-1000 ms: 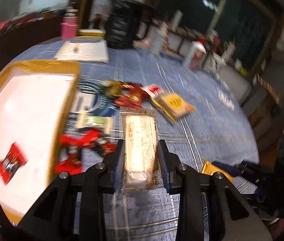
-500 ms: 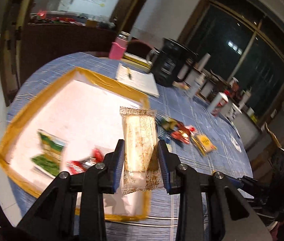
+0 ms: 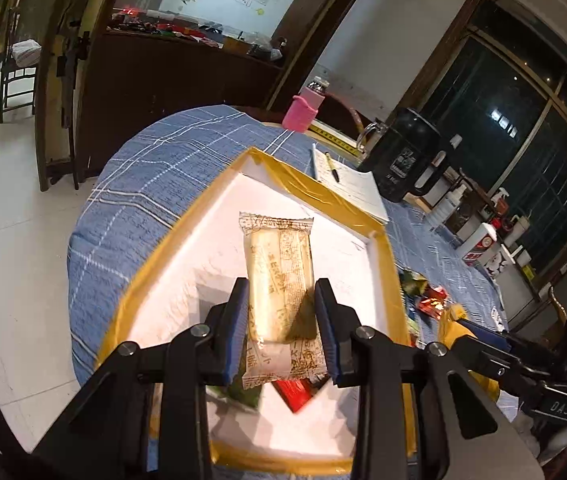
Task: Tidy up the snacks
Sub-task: 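Carry both packs over the tray and release them inside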
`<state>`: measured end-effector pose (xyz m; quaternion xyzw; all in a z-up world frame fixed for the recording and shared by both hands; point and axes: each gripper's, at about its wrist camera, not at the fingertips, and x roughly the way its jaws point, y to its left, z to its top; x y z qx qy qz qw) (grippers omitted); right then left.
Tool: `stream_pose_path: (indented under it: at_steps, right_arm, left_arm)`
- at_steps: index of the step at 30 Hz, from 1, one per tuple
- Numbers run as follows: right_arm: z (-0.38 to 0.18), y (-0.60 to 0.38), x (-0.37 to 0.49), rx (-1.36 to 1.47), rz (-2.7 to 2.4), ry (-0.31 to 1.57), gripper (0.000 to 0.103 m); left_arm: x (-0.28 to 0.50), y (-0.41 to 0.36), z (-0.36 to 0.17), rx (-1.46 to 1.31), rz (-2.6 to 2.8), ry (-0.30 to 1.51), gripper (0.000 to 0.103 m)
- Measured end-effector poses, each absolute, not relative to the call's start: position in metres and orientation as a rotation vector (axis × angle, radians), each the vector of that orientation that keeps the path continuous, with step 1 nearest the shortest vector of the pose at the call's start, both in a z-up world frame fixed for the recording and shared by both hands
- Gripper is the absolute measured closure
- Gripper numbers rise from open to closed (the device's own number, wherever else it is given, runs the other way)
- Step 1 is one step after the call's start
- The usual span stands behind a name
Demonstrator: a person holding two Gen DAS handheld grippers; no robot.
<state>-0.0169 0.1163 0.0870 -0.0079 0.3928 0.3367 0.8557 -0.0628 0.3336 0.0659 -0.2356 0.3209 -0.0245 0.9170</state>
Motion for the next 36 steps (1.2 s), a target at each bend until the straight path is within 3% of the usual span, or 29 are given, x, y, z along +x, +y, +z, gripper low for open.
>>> stream_pose_path:
  at_steps: [10,20,26,29,33,36]
  right_arm:
    - [0.056,0.165,0.016,-0.061,0.69,0.893,0.062]
    - [0.043,0.182,0.032,-0.051,0.655,0.924,0.059]
    - [0.051,0.172,0.029,-0.007,0.653,0.904,0.059]
    - [0.06,0.162,0.022,0.013,0.646,0.876,0.057]
    - [0.069,0.149,0.012,0.031,0.636,0.852,0.056]
    - [0.071,0.135,0.005,0.043,0.622,0.843,0.056]
  left_arm:
    - [-0.025,0.342,0.05,-0.449,-0.036,0.767,0.068]
    - [-0.031,0.35,0.056,-0.494,-0.064,0.764,0.067]
    - [-0.048,0.349,0.069,-0.529,-0.064,0.736,0.043]
    - [-0.06,0.344,0.074,-0.568,-0.082,0.72,0.038]
    - [-0.077,0.33,0.08,-0.571,-0.05,0.71,0.024]
    - [-0.085,0.316,0.085,-0.545,-0.046,0.722,0.024]
